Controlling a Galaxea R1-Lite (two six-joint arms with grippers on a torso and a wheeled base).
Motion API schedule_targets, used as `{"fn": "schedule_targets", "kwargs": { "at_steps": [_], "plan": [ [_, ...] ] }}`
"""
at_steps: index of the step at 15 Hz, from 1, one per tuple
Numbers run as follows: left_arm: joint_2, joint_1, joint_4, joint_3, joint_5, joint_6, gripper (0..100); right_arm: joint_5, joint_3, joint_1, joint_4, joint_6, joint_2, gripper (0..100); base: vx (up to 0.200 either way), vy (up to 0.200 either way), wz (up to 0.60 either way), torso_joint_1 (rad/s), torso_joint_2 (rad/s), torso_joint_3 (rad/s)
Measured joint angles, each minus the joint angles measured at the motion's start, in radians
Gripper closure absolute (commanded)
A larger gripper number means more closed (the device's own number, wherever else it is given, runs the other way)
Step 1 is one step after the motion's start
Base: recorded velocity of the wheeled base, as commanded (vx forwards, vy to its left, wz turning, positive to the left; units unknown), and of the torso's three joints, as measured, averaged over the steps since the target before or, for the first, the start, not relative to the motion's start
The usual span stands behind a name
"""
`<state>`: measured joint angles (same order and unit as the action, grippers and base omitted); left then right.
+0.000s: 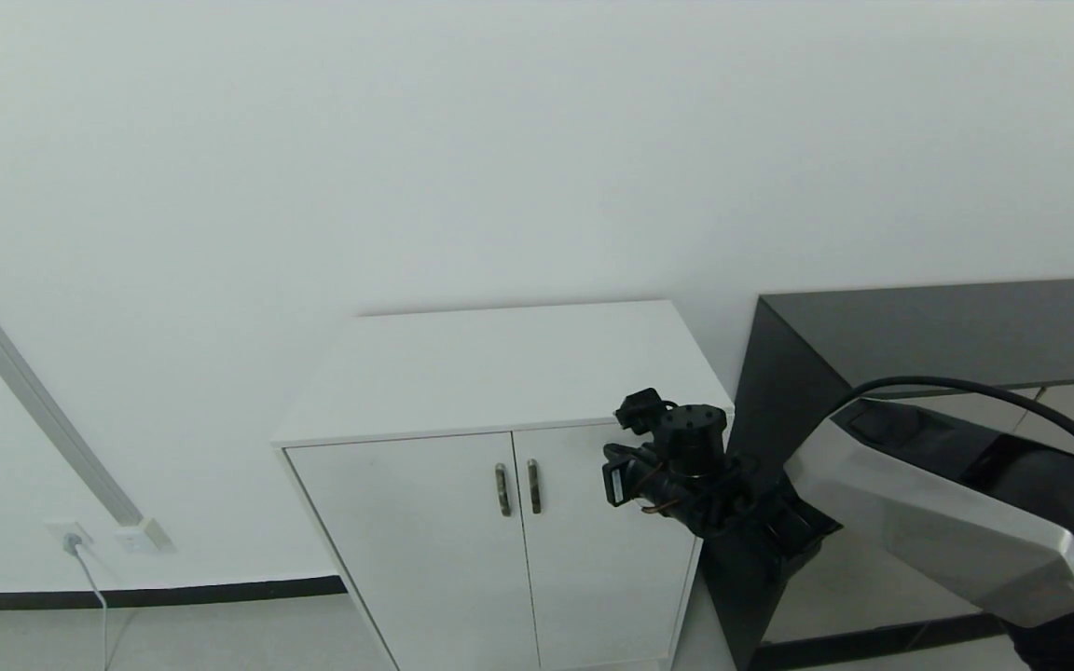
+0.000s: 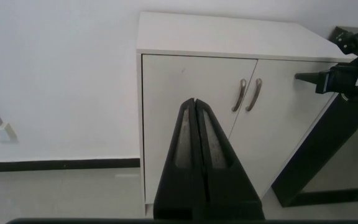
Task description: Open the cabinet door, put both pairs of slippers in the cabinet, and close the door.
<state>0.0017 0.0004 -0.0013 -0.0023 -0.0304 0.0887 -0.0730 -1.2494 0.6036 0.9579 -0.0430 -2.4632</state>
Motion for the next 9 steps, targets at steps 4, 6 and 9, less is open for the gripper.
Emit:
{"fn": "schedule_targets", "kwargs": {
  "at_steps": [4,6,9],
  "plan": [
    [0.000,0.001,0.000,-0.001,0.000,0.000,100,-0.002,0.018,0.000,0.007,-0.001,0.012,100,0.000,0.000,0.00,0.000,0.00,0.000],
    [0.000,0.001,0.000,-0.001,0.000,0.000,100,-0.003,0.069,0.000,0.008,-0.001,0.053,100,0.000,0.000,0.00,0.000,0.00,0.000],
    [0.000,0.001,0.000,0.000,0.000,0.000,100,-0.007,0.186,0.003,0.033,-0.001,0.148,100,0.000,0.000,0.00,0.000,0.00,0.000]
  ]
}}
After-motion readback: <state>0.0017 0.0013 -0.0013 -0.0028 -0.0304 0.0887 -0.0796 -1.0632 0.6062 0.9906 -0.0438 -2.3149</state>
